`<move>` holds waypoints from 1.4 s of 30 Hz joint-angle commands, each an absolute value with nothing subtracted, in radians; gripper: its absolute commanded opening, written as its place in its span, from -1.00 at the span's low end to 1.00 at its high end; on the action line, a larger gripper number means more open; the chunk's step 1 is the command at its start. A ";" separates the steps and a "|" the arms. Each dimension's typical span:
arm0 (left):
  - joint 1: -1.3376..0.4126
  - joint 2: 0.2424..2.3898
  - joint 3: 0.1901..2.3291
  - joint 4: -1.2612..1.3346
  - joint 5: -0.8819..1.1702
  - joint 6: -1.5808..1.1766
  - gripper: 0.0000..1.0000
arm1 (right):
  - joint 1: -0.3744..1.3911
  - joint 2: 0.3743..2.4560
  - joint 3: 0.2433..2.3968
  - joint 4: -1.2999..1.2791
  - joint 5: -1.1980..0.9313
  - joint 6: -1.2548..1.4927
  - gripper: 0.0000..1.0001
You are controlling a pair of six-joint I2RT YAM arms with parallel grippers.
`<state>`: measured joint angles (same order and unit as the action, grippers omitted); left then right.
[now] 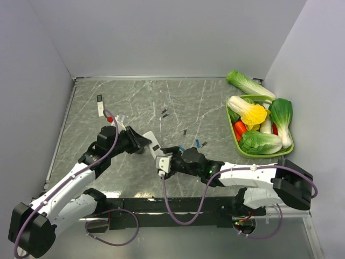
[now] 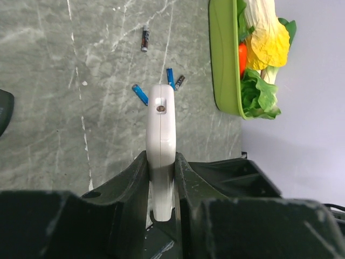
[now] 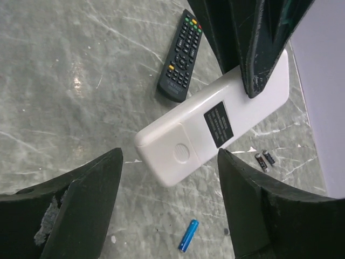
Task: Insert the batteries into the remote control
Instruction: Remove the battery cover from the remote control.
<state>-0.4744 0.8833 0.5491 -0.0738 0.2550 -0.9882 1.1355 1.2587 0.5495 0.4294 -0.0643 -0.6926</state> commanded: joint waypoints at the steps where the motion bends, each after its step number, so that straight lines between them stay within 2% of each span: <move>1: -0.468 0.873 0.591 -0.043 0.298 -1.028 -0.98 | 1.140 1.304 0.577 0.532 -0.058 -0.729 0.44; 2: -0.463 0.870 0.595 -0.044 0.293 -1.029 -0.98 | 1.140 1.308 0.578 0.534 -0.063 -0.729 0.35; 5: -0.446 0.858 0.594 -0.049 0.287 -1.042 -0.98 | 1.140 1.327 0.583 0.534 -0.069 -0.726 0.26; 10: -0.411 0.851 0.578 -0.023 0.320 -1.091 -0.98 | 1.146 1.347 0.569 0.564 -0.066 -0.721 0.22; 15: -0.397 0.865 0.563 0.030 0.362 -1.135 -0.98 | 1.154 1.373 0.566 0.594 -0.060 -0.722 0.08; 23: -0.327 0.890 0.552 0.049 0.399 -1.166 -0.98 | 1.172 1.397 0.549 0.606 -0.032 -0.729 -0.40; 34: -0.270 0.960 0.514 0.121 0.420 -1.167 -0.98 | 1.197 1.402 0.505 0.638 0.035 -0.704 -0.51; 42: -0.270 0.979 0.381 0.197 0.451 -1.129 -0.98 | 1.193 1.382 0.517 0.568 0.045 -0.673 -0.48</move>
<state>-0.2798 0.9878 0.4442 0.0551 0.4435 -1.1477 1.1866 1.3842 0.5175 0.5900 0.0601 -0.7227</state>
